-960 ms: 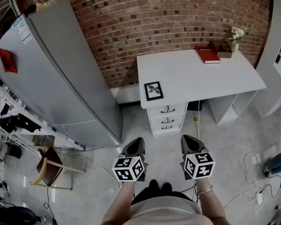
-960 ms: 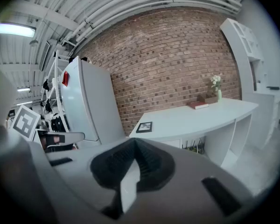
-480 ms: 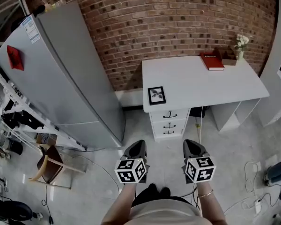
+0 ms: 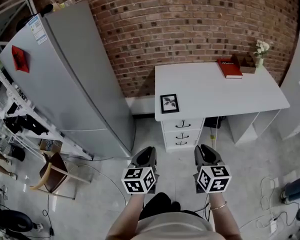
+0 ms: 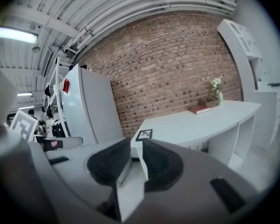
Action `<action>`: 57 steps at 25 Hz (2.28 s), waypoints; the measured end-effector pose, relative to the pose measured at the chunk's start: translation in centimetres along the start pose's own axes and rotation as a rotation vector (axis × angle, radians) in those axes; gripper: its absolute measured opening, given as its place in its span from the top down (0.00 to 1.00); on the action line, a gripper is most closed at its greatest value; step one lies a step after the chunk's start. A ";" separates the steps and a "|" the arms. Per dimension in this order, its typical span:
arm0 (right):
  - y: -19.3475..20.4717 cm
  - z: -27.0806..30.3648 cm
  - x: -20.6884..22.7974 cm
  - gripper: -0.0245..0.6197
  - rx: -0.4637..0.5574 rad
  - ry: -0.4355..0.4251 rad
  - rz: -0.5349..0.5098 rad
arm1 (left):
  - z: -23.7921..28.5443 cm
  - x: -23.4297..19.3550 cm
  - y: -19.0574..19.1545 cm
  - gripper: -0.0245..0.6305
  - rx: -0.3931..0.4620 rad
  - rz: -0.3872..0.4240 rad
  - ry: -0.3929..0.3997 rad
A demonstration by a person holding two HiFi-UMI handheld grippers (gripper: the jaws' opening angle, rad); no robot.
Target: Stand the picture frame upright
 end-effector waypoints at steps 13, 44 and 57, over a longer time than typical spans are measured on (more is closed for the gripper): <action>0.7 3.5 0.7 0.77 -0.066 -0.074 0.087 | 2.7 -1.6 1.3 0.82 -0.050 -0.026 -0.014; -7.4 30.7 4.4 0.77 -0.116 0.014 0.054 | 28.7 -16.0 -9.2 0.75 -0.085 -0.070 0.028; -6.9 34.6 6.4 0.77 -0.157 -0.001 0.056 | 33.4 -15.9 -9.6 0.75 -0.128 -0.058 0.015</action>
Point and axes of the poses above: the fingertips, and each gripper's own axes: z forward along the fingers, x to its right, y out of its underside, the point moved 5 cm from there along -z, backward along the fingers, and after that the axes turned 3 degrees about -z, right-handed, at the moved point
